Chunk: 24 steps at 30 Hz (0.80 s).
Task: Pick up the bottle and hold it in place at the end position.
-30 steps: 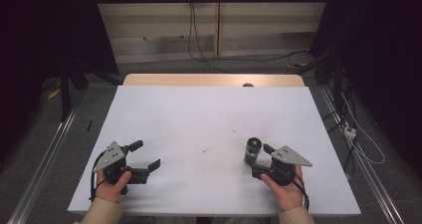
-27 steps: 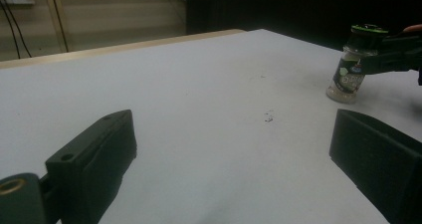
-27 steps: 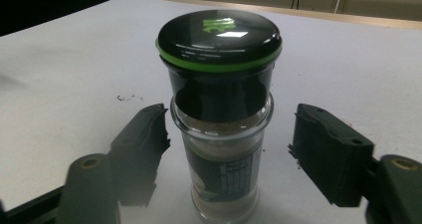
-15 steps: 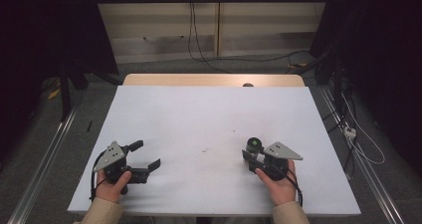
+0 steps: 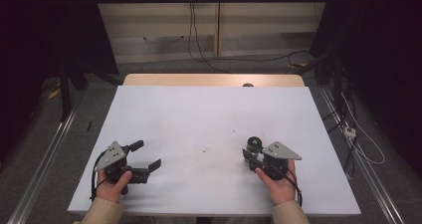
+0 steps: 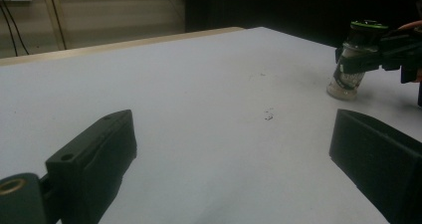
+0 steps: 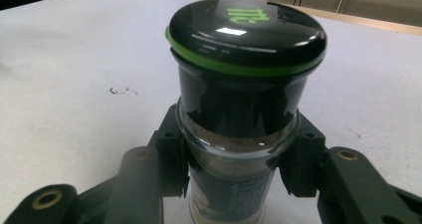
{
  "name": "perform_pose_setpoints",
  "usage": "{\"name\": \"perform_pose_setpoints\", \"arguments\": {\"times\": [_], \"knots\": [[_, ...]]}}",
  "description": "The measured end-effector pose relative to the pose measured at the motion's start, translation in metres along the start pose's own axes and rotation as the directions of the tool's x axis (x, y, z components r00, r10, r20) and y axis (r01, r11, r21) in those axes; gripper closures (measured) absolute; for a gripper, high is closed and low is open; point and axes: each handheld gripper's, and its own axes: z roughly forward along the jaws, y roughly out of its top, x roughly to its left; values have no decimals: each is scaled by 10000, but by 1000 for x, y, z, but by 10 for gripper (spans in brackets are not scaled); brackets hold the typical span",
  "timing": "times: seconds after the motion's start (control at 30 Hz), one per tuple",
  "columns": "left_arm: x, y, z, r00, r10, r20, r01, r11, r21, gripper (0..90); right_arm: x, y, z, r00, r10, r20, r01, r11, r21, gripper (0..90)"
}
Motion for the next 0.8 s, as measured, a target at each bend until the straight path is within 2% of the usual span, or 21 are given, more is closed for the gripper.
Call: {"name": "perform_pose_setpoints", "arguments": {"times": [0.27, 0.8], "knots": [[1, 0, 0, 10000, -5, -22, 5, 10000, -22, 44, 2, 9, 1, 9997, -255, -45, 254, 9996, -128, 535], [1, 1, -1, 10000, 28, -34, -29, 10000, -79, 44, 12, 29, 27, 9973, -590, -438, 590, 9983, -7, 536]]}}
